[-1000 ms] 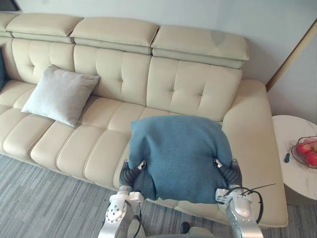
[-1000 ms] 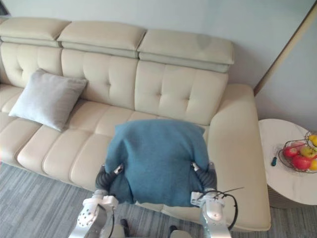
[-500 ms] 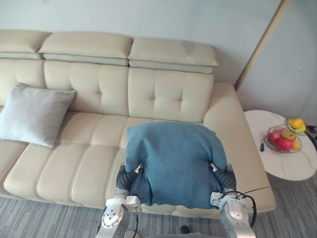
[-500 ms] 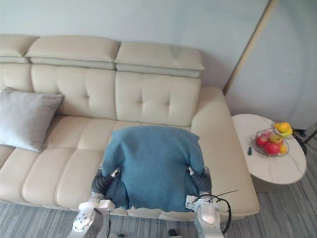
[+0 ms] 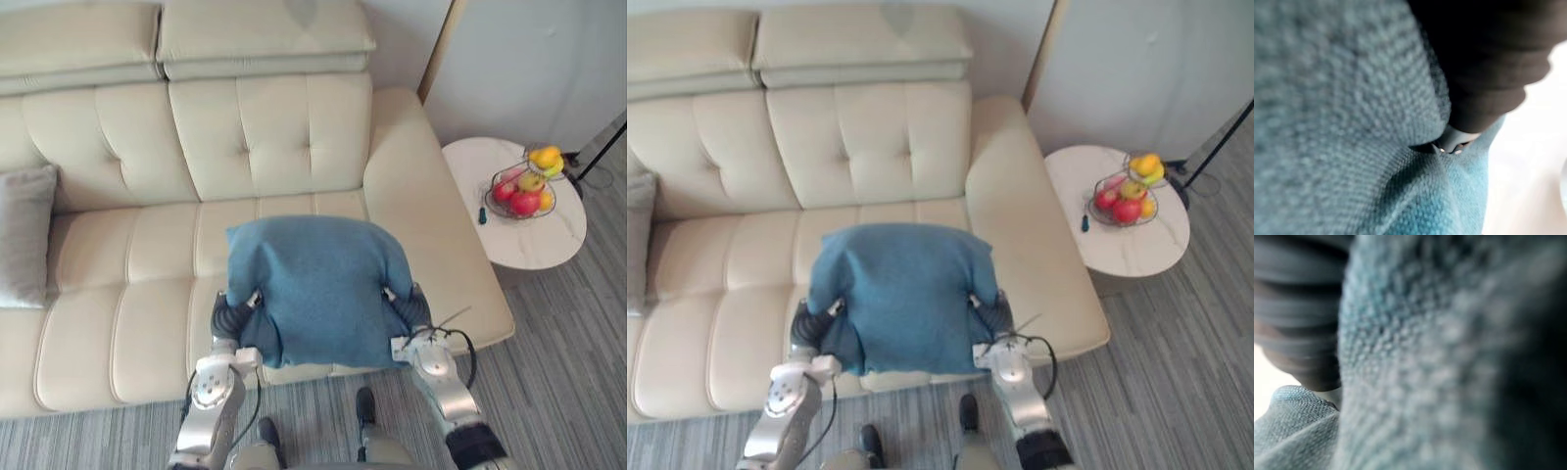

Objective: Pick up cushions and gather them together orderly.

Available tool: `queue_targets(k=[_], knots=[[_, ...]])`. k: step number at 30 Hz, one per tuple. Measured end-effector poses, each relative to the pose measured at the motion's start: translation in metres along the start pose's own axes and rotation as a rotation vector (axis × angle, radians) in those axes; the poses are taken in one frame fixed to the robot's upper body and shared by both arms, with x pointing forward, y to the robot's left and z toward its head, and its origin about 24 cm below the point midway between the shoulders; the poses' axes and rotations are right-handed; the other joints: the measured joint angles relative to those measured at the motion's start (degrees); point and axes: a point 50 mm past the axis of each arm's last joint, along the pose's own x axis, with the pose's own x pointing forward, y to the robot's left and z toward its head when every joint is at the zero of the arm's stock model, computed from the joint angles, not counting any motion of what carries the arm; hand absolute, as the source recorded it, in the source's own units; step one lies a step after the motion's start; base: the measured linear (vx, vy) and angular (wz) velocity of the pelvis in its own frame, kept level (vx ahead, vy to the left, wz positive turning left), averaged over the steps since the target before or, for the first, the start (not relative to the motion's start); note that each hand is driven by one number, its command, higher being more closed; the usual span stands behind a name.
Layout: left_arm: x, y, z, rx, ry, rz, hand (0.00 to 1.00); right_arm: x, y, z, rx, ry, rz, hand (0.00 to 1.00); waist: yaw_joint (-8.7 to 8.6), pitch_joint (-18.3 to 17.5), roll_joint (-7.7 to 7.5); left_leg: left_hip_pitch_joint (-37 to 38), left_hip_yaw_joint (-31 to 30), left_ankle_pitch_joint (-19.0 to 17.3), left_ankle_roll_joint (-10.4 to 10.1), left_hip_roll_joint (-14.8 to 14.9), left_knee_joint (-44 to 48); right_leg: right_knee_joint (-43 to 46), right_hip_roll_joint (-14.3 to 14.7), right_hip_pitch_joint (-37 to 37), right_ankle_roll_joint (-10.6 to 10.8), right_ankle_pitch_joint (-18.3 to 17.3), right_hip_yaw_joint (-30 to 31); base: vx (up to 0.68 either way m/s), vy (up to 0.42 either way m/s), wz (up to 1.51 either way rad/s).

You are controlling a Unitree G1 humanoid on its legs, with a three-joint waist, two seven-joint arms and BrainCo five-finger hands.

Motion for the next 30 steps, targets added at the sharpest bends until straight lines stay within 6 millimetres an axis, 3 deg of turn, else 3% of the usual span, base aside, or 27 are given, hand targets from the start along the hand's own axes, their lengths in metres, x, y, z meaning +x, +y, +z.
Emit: queue_targets(k=[2, 4, 5, 7, 8, 10, 11, 12, 14, 16, 19, 24, 28, 30], knots=[[0.018, -0.004, 0.013, 0.011, -0.056, 0.003, 1.00, 0.017, 0.000, 0.020, -0.022, -0.061, -0.012, 1.00, 0.39, 1.7, -0.09, -2.2, -0.2, 0.8, 0.2, -0.2, 0.0, 0.0, -0.2, -2.1, 0.0, 1.1, -0.1, -0.14, -0.033, 0.09], [0.062, -0.016, 0.050, 0.058, -0.181, -0.007, 1.00, 0.049, -0.006, 0.063, -0.050, -0.175, -0.068, 1.00, 0.89, 4.2, -0.05, -6.6, -2.1, 2.8, 0.4, -0.5, -0.2, 0.0, -0.5, -5.6, 0.0, 2.6, -1.6, -0.16, -0.052, 0.33], [0.071, -0.020, 0.059, 0.062, -0.207, -0.006, 1.00, 0.055, -0.008, 0.072, -0.050, -0.196, -0.085, 1.00, 0.92, 4.3, -0.04, -7.8, -2.4, 3.3, 0.3, -0.5, -0.2, 0.0, -0.5, -6.6, -0.2, 3.0, -1.9, -0.19, -0.066, 0.36], [0.106, -0.035, 0.118, 0.092, -0.376, 0.001, 1.00, 0.078, -0.016, 0.134, -0.017, -0.343, -0.171, 1.00, 1.57, 6.8, -0.07, -10.6, -3.4, 5.9, 0.4, -0.7, -1.9, 0.0, -0.4, -9.6, -0.5, 4.4, -2.8, -0.18, -0.065, 0.25], [0.113, -0.038, 0.134, 0.100, -0.419, 0.012, 1.00, 0.083, -0.018, 0.150, -0.015, -0.380, -0.196, 1.00, 1.52, 7.5, 0.10, -11.2, -3.8, 6.6, 0.3, -0.8, -2.5, 0.0, -0.5, -10.2, -0.6, 4.6, -3.1, -0.15, -0.047, 0.21], [0.130, -0.053, 0.195, 0.124, -0.580, 0.038, 1.00, 0.094, -0.026, 0.208, -0.002, -0.510, -0.283, 1.00, 1.40, 8.6, 0.27, -14.0, -5.6, 9.4, 0.2, -1.3, -5.1, 0.0, -0.6, -13.3, -0.8, 5.0, -4.4, -0.12, -0.030, 0.34], [0.132, -0.055, 0.207, 0.127, -0.612, 0.046, 1.00, 0.095, -0.027, 0.219, -0.001, -0.537, -0.306, 1.00, 1.32, 8.9, 0.35, -14.4, -6.1, 10.1, 0.1, -1.3, -6.0, 0.0, -0.6, -14.0, -0.8, 5.0, -4.8, -0.09, -0.018, 0.29], [0.134, -0.059, 0.221, 0.127, -0.651, 0.057, 0.00, 0.095, -0.029, 0.234, 0.006, -0.573, -0.330, 0.00, 1.33, 9.6, 0.36, -14.5, -6.3, 11.0, 0.0, -1.4, -7.1, 0.0, -0.5, -14.4, -0.8, 5.1, -5.0, -0.07, -0.013, 0.21], [0.140, -0.062, 0.264, 0.111, -0.745, 0.125, 0.00, 0.094, -0.035, 0.281, 0.024, -0.671, -0.418, 0.00, 0.25, 11.9, 1.68, -15.7, -8.4, 13.2, 0.1, -1.6, -9.7, 0.0, -0.6, -15.5, -1.1, 5.3, -6.5, -0.07, 0.000, 0.35], [0.141, -0.066, 0.288, 0.115, -0.793, 0.155, 0.00, 0.092, -0.040, 0.302, 0.060, -0.703, -0.475, 0.00, 0.06, 12.4, 2.17, -17.4, -9.3, 14.8, 0.1, -1.8, -11.5, 0.0, -0.7, -17.6, -1.2, 5.7, -7.6, -0.06, 0.016, 0.33], [0.144, -0.069, 0.308, 0.110, -0.812, 0.181, 0.00, 0.093, -0.047, 0.320, 0.091, -0.699, -0.530, 0.00, -0.34, 14.7, 3.23, -19.1, -11.1, 16.3, 0.3, -2.2, -13.1, 0.0, -1.1, -18.9, -1.1, 5.8, -9.1, -0.04, 0.036, 0.27], [0.158, -0.064, 0.308, 0.126, -0.706, 0.223, 0.00, 0.103, -0.051, 0.316, 0.107, -0.607, -0.496, 0.00, 0.17, 15.8, 3.50, -22.8, -11.9, 17.0, 0.4, -2.6, -13.9, 0.0, -1.5, -22.4, -1.1, 5.8, -10.2, -0.02, 0.052, 0.15], [0.170, -0.066, 0.285, 0.117, -0.579, 0.201, 0.00, 0.117, -0.049, 0.287, 0.134, -0.465, -0.419, 0.00, 0.75, 15.9, 3.52, -25.3, -12.2, 17.0, 0.4, -2.3, -13.9, 0.0, -1.7, -24.5, -1.1, 5.8, -11.0, 0.03, 0.055, 0.06], [0.172, -0.070, 0.275, 0.091, -0.541, 0.179, 0.00, 0.118, -0.045, 0.282, 0.119, -0.461, -0.391, 0.00, 0.75, 16.4, 3.52, -25.9, -12.2, 17.0, 0.4, -2.2, -13.9, 0.0, -1.7, -25.0, -1.1, 5.8, -11.2, 0.04, 0.070, 0.04]])
